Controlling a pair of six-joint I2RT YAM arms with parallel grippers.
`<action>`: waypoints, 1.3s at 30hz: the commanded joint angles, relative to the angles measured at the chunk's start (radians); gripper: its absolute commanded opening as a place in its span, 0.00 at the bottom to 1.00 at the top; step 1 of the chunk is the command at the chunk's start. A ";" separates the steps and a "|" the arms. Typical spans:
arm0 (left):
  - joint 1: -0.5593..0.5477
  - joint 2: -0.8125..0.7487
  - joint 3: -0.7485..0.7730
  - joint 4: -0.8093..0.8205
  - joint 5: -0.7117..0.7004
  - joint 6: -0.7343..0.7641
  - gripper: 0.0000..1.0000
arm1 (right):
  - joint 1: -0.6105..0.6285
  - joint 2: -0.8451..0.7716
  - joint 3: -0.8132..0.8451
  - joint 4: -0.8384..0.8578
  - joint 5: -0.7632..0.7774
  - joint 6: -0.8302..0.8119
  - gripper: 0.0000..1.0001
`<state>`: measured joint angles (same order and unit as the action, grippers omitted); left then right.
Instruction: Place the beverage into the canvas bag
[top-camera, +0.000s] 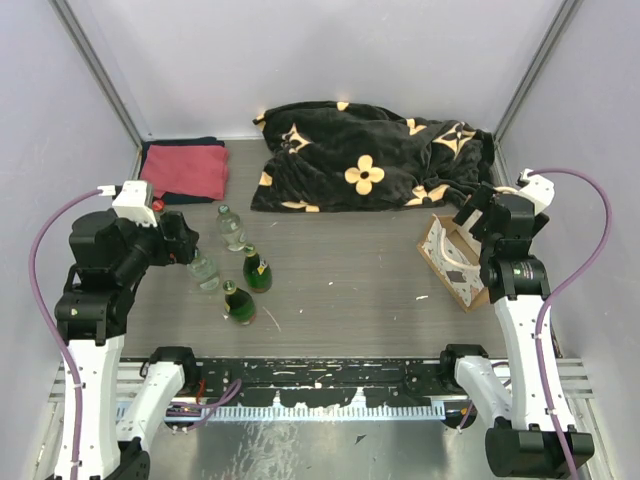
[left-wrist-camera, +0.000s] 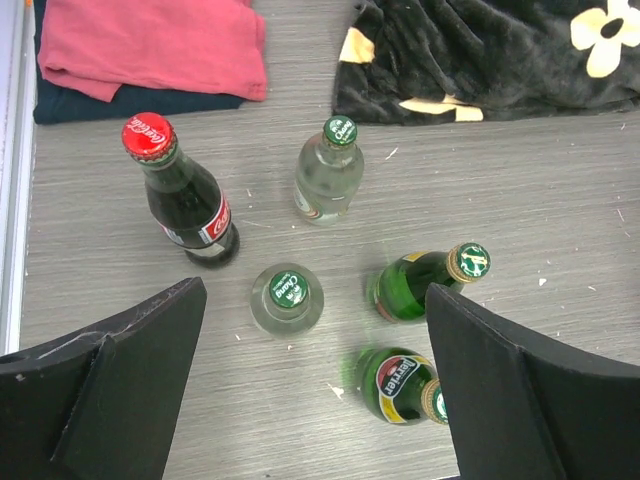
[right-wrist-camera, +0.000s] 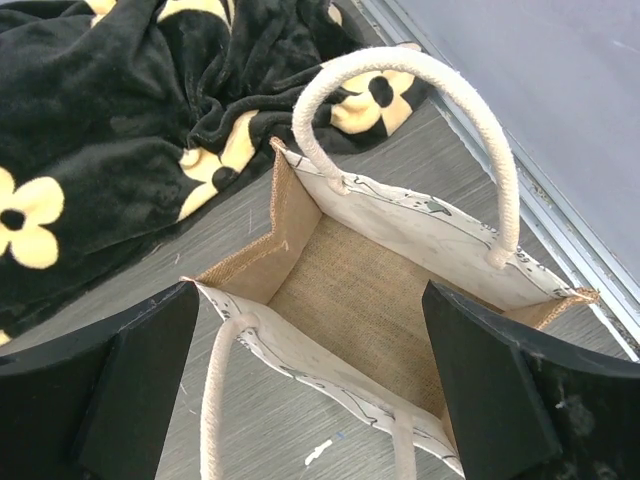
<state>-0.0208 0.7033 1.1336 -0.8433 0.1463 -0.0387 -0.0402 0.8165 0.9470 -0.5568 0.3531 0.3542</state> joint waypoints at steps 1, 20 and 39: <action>0.006 -0.020 0.024 -0.022 0.028 -0.002 0.98 | 0.007 -0.008 0.053 0.024 -0.042 -0.095 1.00; 0.007 -0.047 0.008 -0.029 0.041 0.029 0.98 | 0.009 0.146 0.109 -0.196 -0.309 -0.485 0.87; 0.007 -0.038 0.016 -0.036 0.053 0.036 0.98 | 0.050 0.306 -0.019 -0.067 -0.332 -0.453 0.51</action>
<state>-0.0193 0.6655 1.1336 -0.8806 0.1753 -0.0113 -0.0048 1.1179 0.9226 -0.6899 0.0242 -0.1062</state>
